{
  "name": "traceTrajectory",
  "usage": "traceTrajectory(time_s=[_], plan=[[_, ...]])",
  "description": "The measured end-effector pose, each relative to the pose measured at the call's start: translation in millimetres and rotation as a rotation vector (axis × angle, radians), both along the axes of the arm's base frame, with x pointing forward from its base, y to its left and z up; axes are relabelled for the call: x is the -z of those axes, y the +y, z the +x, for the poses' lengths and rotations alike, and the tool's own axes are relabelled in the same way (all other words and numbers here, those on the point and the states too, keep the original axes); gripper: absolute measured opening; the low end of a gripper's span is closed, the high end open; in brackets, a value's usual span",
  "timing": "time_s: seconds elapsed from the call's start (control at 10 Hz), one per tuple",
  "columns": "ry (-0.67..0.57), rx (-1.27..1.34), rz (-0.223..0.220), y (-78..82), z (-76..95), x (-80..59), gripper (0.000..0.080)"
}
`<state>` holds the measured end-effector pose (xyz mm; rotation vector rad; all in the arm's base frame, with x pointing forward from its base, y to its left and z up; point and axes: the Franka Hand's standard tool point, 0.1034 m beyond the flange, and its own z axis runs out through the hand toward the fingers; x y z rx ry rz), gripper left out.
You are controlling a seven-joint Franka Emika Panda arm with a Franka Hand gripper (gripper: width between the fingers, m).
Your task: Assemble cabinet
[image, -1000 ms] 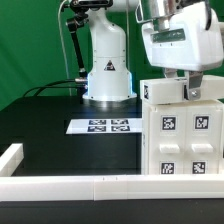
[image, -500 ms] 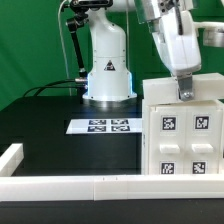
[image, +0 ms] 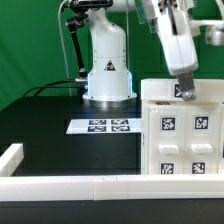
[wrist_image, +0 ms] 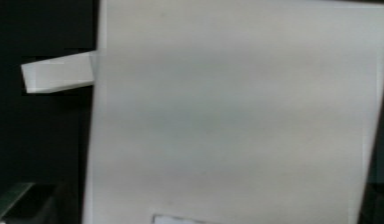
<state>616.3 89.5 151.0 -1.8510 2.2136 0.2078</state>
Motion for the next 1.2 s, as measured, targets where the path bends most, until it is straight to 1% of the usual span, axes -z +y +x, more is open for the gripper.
traceTrajectory(time_s=[0.4, 0.5, 0.7, 0.8, 0.9, 1.2], plan=[[-0.056, -0.032, 0.028, 7.5, 3.3, -26.5, 0.0796], [-0.059, -0.031, 0.029, 8.2, 3.9, -28.7, 0.0796], [-0.070, -0.078, 0.023, 8.4, 3.4, -27.2, 0.0796], [-0.088, -0.158, 0.012, 8.2, 2.9, -26.9, 0.0796], [-0.116, -0.315, 0.002, 9.4, 1.8, -27.2, 0.0796], [-0.188, -0.673, -0.012, 14.0, -1.2, -30.0, 0.0796]])
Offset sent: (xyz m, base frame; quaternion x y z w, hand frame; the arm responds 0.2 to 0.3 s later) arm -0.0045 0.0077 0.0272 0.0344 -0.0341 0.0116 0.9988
